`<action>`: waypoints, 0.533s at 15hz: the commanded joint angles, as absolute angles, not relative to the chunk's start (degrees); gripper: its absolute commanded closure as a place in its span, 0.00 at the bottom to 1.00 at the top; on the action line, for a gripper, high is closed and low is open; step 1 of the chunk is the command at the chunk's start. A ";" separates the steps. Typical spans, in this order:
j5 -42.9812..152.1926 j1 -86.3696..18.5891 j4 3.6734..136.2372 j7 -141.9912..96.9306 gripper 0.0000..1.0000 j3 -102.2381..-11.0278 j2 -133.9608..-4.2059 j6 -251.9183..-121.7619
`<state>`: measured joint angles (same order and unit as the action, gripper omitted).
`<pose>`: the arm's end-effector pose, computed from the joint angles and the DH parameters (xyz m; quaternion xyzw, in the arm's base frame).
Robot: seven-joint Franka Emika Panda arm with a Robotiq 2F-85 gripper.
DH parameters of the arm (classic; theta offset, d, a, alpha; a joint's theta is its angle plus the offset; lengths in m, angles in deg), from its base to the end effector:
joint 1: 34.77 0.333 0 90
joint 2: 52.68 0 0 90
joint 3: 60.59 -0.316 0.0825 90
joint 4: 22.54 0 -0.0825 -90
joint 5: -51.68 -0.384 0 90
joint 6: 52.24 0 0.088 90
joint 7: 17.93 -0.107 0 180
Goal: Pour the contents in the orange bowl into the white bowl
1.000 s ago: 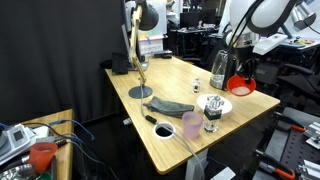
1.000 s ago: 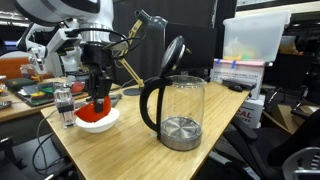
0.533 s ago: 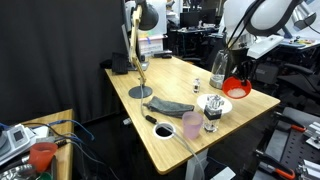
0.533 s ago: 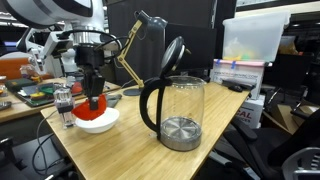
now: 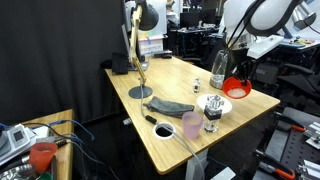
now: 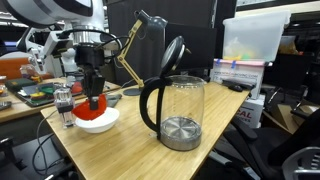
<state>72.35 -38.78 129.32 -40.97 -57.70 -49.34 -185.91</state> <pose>0.3899 -0.0528 0.2434 0.9787 -0.1169 -0.1101 0.1280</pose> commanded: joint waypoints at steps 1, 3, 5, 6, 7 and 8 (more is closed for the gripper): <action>72.28 -38.97 129.25 -40.90 0.98 -57.90 -49.33 -185.79; 72.64 -38.93 127.81 -42.36 0.98 -58.08 -50.14 -184.65; 73.89 -38.83 126.19 -44.71 0.98 -58.38 -50.83 -184.20; 75.09 -38.74 125.12 -46.37 0.98 -58.61 -51.43 -183.78; 76.04 -38.46 124.34 -47.90 0.98 -58.95 -51.83 -183.34; 77.41 -38.11 123.75 -49.49 0.98 -59.30 -52.41 -183.07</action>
<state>74.03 -38.70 126.47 -45.01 -58.21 -50.26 -185.64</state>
